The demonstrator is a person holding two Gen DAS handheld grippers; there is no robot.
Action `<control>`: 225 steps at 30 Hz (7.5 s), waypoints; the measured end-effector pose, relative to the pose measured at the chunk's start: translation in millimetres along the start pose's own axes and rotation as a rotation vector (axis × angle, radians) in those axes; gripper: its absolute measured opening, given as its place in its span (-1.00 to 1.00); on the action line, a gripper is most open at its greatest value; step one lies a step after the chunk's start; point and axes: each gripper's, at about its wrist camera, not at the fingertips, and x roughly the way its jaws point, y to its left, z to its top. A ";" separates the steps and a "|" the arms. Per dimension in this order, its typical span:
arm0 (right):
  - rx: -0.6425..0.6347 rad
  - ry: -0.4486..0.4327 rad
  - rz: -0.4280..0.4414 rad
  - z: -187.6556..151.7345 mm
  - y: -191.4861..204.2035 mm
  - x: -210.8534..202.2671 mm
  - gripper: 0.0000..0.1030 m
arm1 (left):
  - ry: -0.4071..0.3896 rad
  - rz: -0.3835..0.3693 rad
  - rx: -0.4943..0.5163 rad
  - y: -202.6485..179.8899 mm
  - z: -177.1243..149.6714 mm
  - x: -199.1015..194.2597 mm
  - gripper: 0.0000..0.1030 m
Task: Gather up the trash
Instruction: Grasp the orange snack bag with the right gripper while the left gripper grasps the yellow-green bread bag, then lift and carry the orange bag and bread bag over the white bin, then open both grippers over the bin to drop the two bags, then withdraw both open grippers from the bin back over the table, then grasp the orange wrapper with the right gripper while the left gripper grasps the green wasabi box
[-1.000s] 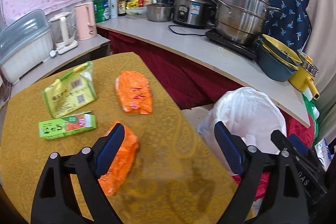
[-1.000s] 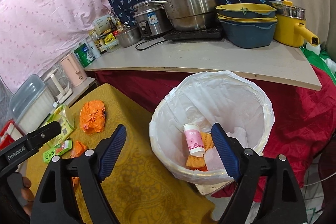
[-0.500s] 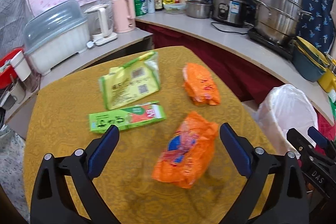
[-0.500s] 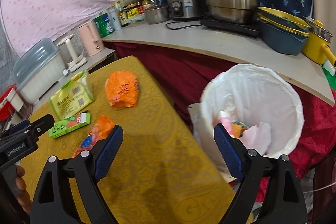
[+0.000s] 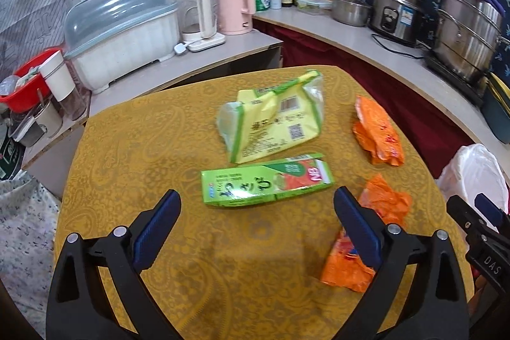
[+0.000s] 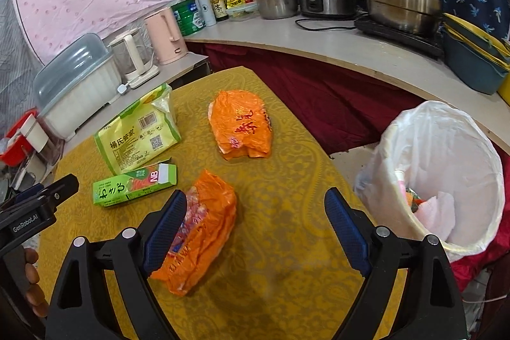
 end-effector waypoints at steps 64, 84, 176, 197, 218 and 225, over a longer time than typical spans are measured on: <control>0.047 -0.142 0.068 78.4 -22.3 -15.9 -0.47 | -0.076 -0.200 0.055 -54.8 70.4 -17.4 -0.78; 0.152 -0.212 -0.063 33.4 -132.5 -111.9 -0.47 | -0.121 -0.352 0.218 -181.2 36.8 -90.7 -0.78; -0.031 0.074 0.116 -45.6 38.3 -5.7 0.36 | 0.017 -0.076 0.083 8.5 -4.7 0.4 0.50; -0.046 0.207 0.081 -62.5 67.3 65.1 -0.54 | -0.007 -0.275 0.489 49.3 -0.3 108.4 0.75; 0.036 0.188 0.077 -45.8 36.1 49.0 -0.55 | 0.046 -0.459 0.566 3.2 -27.5 116.3 0.12; 0.055 0.167 0.078 -54.9 14.3 30.4 -0.55 | 0.065 -0.449 0.405 -20.7 -58.5 82.4 -0.02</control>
